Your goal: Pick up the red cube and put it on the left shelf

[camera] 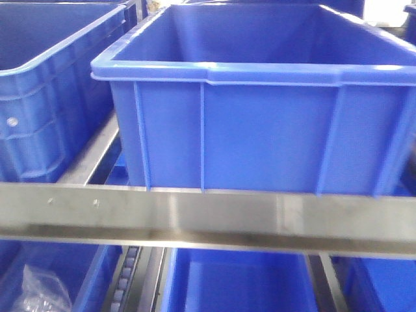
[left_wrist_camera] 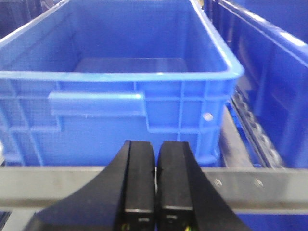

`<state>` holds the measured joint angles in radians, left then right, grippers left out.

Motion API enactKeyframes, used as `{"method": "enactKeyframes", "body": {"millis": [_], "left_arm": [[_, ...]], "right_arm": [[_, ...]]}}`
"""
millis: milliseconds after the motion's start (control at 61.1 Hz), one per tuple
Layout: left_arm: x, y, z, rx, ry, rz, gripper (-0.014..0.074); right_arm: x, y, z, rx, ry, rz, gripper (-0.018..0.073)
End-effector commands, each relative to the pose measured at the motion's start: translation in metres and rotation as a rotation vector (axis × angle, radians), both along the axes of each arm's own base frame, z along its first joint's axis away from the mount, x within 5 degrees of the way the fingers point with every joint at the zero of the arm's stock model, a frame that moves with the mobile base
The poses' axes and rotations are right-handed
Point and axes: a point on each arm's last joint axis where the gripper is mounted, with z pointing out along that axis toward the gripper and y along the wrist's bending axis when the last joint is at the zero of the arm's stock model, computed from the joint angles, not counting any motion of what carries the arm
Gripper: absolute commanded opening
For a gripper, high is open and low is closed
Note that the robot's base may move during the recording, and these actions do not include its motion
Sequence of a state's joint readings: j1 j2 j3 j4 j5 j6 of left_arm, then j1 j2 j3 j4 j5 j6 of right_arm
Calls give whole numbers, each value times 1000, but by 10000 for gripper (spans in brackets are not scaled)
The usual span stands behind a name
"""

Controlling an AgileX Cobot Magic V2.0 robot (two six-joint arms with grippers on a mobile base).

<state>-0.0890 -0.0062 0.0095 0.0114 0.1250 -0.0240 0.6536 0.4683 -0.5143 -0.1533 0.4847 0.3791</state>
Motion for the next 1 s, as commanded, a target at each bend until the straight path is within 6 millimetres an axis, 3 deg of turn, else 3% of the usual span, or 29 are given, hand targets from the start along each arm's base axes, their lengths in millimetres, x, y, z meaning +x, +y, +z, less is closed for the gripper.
{"method": "enactKeyframes", "body": {"millis": [0,982], "left_arm": [[0,0,1,-13,-79,-6,102],[0,0,1,-13,-79,-6,102]], "right_arm": [[2,2,17,47,-101,14,193],[2,2,17,49,-104,14,193]]}}
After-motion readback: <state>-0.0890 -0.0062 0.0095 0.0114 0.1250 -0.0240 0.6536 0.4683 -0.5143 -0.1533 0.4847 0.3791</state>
